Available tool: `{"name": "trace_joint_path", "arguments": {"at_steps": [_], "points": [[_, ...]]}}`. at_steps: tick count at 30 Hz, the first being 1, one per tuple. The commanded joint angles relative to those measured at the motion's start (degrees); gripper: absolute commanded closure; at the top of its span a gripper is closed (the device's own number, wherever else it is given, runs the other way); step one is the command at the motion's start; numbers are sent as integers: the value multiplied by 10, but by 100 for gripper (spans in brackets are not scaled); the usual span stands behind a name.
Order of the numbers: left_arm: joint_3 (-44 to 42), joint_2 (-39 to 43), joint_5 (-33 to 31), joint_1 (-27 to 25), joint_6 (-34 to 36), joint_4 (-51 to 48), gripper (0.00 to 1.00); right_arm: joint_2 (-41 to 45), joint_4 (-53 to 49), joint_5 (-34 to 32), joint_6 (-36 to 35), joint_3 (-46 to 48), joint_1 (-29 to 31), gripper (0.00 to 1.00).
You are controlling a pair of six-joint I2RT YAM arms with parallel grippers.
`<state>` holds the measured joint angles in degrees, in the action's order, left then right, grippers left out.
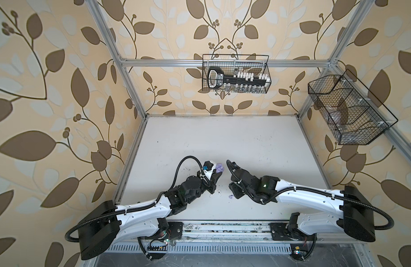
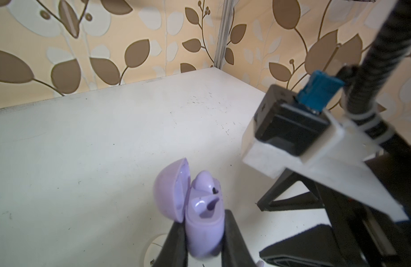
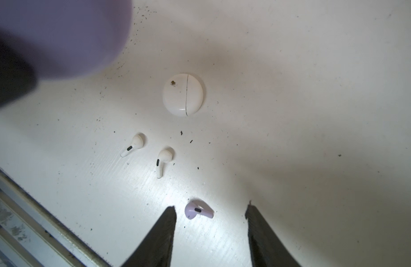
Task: Insert the wireless bluetooth earbuds into the charging case
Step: 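Withdraw the open right gripper from the case toward the table, then move the right gripper over the second lavender earbud on the table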
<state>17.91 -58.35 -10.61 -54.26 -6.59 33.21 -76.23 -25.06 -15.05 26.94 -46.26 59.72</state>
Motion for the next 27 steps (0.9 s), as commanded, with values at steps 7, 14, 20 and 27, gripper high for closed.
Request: {"name": "trace_joint_path", "arguments": {"at_steps": [7, 14, 20, 27], "points": [[-9, 29, -54, 10, -3, -2, 94, -52, 16, 59, -54, -6, 3, 62], [-8, 30, -52, 13, -4, -4, 94, -72, 72, 104, -34, 29, -5, 58], [-7, 27, -50, 13, -4, -5, 94, -79, 109, 126, -17, 53, -25, 53], [-6, 28, -49, 13, -4, -7, 92, -92, 131, 135, -4, 67, -24, 46]]}}
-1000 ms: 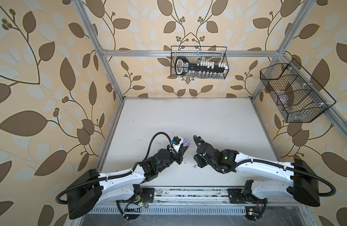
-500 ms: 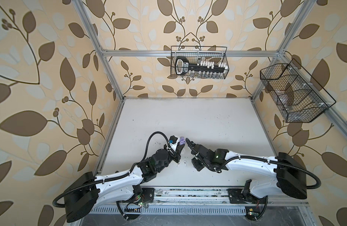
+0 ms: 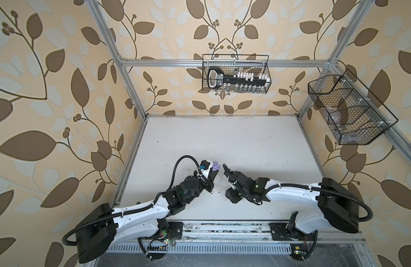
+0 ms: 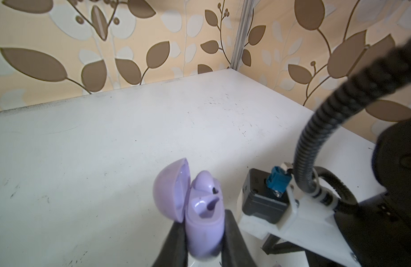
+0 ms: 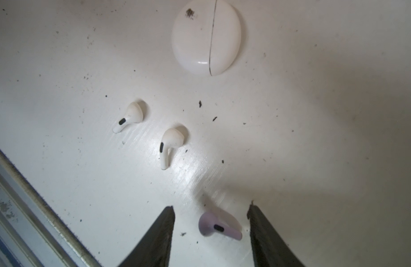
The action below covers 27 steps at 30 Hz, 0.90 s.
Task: Insert the wireless bluetooth earbuds into the charging case
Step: 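Move the right gripper over the second lavender earbud on the table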
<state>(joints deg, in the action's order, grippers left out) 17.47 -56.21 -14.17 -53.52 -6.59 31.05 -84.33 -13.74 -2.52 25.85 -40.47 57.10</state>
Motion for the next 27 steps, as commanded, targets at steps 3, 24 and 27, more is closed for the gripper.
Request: {"name": "trace_joint_path", "arguments": {"at_steps": [3, 24, 27], "points": [[-2, 7, -13, 7, -4, 16, 92, -13, 24, 8, 14, 18, 5, 46], [-2, 7, -3, 7, -7, 17, 96, 5, 10, -23, 62, 38, 57, 45], [-2, 5, -1, 7, -8, 18, 96, 12, -10, -49, 77, 34, 53, 45]]}}
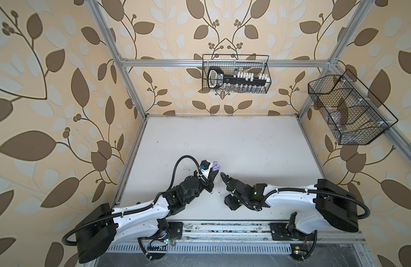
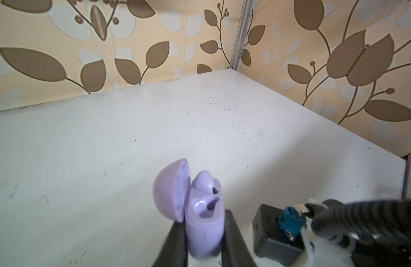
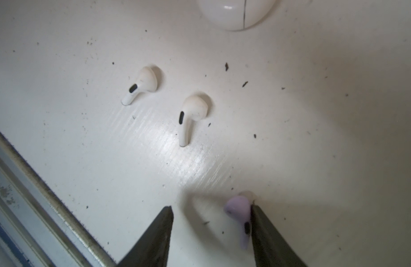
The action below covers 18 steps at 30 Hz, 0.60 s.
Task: Insert the wireless bluetooth earbuds into the charging case
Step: 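Move the right gripper over the second lavender earbud on the table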
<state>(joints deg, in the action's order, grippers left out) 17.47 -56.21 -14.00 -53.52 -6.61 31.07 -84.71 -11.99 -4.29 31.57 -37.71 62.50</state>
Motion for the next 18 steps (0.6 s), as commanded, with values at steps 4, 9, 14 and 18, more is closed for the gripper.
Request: {"name": "trace_joint_path", "arguments": {"at_steps": [4, 9, 14, 18], "points": [[-1, 1, 2, 7, -8, 19, 97, 27, -44, -48, 35, -2, -11, 45], [0, -3, 6, 8, -9, 21, 100, 37, -58, -58, 35, -16, -11, 45], [2, -8, 10, 8, -10, 23, 100, 25, -67, -59, 28, -35, -10, 46], [3, -11, 13, 8, -9, 23, 100, 7, -76, -62, 24, -48, -9, 49]]}}
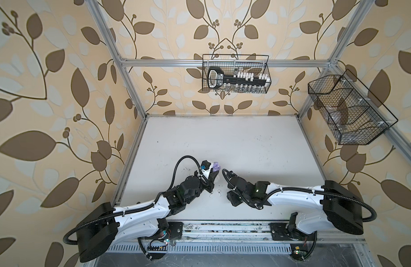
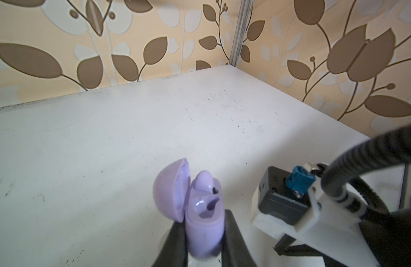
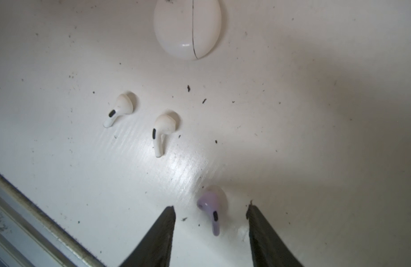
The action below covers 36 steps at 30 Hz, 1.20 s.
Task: Insert the wireless bluetooth earbuds into the charging case
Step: 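Move the right gripper over the second lavender earbud on the table, then lower the open right gripper around the second lavender earbud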
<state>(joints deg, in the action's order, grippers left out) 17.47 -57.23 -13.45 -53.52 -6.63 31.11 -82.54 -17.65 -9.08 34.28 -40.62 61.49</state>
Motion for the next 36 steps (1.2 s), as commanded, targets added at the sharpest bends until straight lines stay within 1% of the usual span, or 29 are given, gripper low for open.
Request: {"name": "trace_joint_path", "arguments": {"at_steps": [1, 12, 15, 36], "points": [[3, -2, 7, 8, -9, 23, 100, -19, -23, -17, -4, -22, 1, 50], [4, -3, 4, 8, -9, 20, 100, -57, -61, -49, -28, -60, 25, 61], [4, -2, 4, 9, -9, 18, 100, -68, -71, -58, -32, -71, 34, 62], [5, 0, 6, 12, -13, 13, 100, -97, -71, -54, -44, -76, 35, 67]]}}
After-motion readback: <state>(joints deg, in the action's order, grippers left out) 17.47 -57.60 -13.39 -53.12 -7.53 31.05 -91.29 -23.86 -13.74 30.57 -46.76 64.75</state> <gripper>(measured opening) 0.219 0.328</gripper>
